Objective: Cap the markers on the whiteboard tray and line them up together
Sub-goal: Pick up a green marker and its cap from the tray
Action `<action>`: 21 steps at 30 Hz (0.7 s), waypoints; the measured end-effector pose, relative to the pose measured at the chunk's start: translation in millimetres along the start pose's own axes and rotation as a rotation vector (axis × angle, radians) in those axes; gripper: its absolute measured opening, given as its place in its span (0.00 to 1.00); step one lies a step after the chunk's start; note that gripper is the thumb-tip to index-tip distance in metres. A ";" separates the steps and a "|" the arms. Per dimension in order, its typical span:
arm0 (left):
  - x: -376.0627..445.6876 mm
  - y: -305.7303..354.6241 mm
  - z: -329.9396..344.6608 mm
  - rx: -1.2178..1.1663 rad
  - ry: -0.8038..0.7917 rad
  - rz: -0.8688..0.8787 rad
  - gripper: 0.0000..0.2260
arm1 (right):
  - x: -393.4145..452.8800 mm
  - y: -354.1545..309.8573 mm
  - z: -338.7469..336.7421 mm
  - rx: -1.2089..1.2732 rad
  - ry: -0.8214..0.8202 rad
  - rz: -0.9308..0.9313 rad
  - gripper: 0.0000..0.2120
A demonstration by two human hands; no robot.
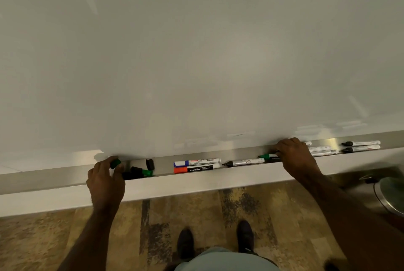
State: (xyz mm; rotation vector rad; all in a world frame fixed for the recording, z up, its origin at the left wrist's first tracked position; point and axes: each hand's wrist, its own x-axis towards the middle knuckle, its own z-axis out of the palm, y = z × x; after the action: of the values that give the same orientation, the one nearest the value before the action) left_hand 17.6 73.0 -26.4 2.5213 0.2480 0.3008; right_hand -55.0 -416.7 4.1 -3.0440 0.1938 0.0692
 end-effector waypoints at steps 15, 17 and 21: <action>-15.3 37.2 12.7 -0.078 -0.045 0.004 0.13 | 13.9 8.8 -5.0 -0.102 -0.247 -0.107 0.11; -16.4 41.9 11.8 -0.066 -0.051 0.016 0.13 | 14.2 7.4 -2.6 -0.158 -0.249 -0.109 0.12; -22.8 53.0 12.2 -0.130 -0.092 0.002 0.13 | 12.1 5.3 2.5 -0.109 -0.089 -0.091 0.11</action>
State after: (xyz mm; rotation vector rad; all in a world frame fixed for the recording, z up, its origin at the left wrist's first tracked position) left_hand 4.8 18.0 -9.6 2.3998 0.1840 0.1947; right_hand -43.8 -423.2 0.5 -3.1443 0.0460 0.2147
